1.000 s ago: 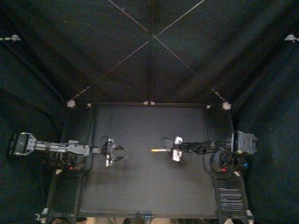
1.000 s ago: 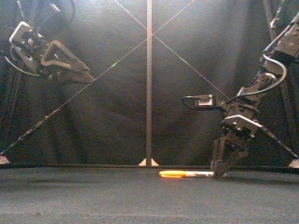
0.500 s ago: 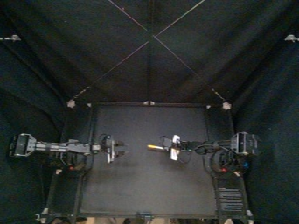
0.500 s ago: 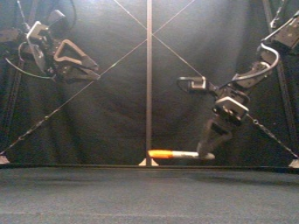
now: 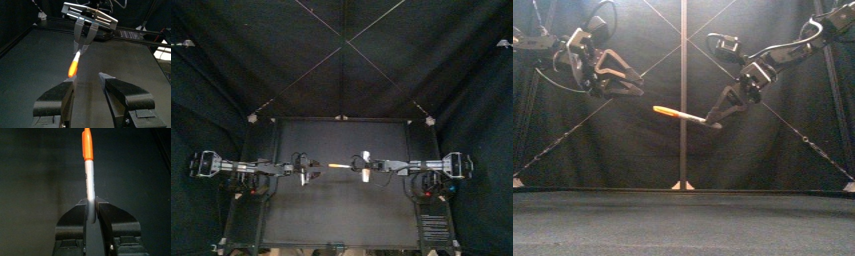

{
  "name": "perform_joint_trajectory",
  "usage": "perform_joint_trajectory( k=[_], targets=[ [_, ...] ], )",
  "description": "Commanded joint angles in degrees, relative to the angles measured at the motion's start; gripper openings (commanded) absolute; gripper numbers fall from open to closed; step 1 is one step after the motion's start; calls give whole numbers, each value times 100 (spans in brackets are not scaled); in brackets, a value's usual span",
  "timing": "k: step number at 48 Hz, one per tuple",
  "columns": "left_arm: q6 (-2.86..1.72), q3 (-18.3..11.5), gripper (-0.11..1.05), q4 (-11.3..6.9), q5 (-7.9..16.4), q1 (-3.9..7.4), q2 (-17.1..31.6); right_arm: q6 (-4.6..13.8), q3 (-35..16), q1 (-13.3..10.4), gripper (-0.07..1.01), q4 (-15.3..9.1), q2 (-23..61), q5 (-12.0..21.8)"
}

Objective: Uncap the pen

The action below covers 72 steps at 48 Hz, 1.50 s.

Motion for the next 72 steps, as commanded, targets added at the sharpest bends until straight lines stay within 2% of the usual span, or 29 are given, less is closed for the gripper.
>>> perform_joint_trajectory(
  k=[1,7,27,36,51,56,60,72],
  targets=[
    [9,-202,79,18,-53,-18,123,9,-167,79,50,-62,-141,-26],
    [18,-246,79,18,-53,-18,176,9,-202,149,50,-79,-132,-26],
    [0,-448,79,9,-53,-18,334,9,-448,255,50,-220,9,-79],
    [-9,-554,78,0,-53,-18,475,9,-536,255,50,-290,88,-79],
    [-26,-554,78,-9,-44,-18,571,0,-545,237,50,-299,88,-79],
    [-18,-562,77,-35,-44,-18,571,0,-554,237,50,-299,88,-79],
    [-18,-554,73,-62,-44,-18,571,0,-545,237,50,-299,88,-79],
    [-18,-519,46,-62,-44,-18,536,0,-519,229,50,-299,53,-79]
  ],
)
